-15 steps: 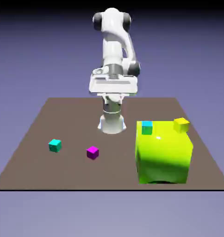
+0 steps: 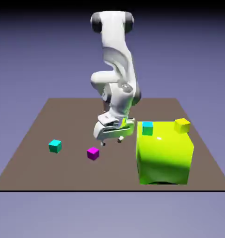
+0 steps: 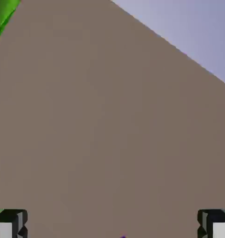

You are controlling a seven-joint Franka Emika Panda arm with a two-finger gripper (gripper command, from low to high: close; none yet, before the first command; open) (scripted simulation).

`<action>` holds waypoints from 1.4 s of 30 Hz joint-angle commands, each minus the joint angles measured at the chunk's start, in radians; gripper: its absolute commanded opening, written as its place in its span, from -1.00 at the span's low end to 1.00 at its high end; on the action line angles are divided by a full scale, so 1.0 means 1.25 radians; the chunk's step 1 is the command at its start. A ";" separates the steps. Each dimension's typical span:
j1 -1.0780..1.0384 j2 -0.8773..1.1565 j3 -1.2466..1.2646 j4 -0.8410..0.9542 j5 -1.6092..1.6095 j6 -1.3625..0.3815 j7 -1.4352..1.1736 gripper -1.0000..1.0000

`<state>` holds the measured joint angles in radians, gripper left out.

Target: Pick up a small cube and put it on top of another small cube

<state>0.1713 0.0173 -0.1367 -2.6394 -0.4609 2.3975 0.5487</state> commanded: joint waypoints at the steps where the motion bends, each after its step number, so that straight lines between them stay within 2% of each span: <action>1: 0.008 0.029 -0.007 0.008 -0.023 -0.032 -0.010 0.00; 7: 0.054 0.198 -0.046 0.058 -0.155 -0.216 -0.065 0.00; 13: 0.026 0.318 -0.087 0.043 -0.240 -0.081 -0.005 0.00; 14: 0.026 0.318 -0.087 0.043 -0.240 -0.081 -0.005 -1.00; 21: 0.057 0.185 -0.021 0.091 -0.098 -0.224 -0.065 -1.00; 29: 0.119 0.093 -0.045 0.322 0.054 -0.374 -0.176 -1.00; 35: 0.140 0.101 0.091 0.496 0.046 -0.551 -0.221 -1.00; 42: 0.128 0.168 0.293 0.591 -0.026 -0.680 -0.219 -1.00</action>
<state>0.3312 0.2274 0.2300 -1.9001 -0.4920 1.5472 0.2754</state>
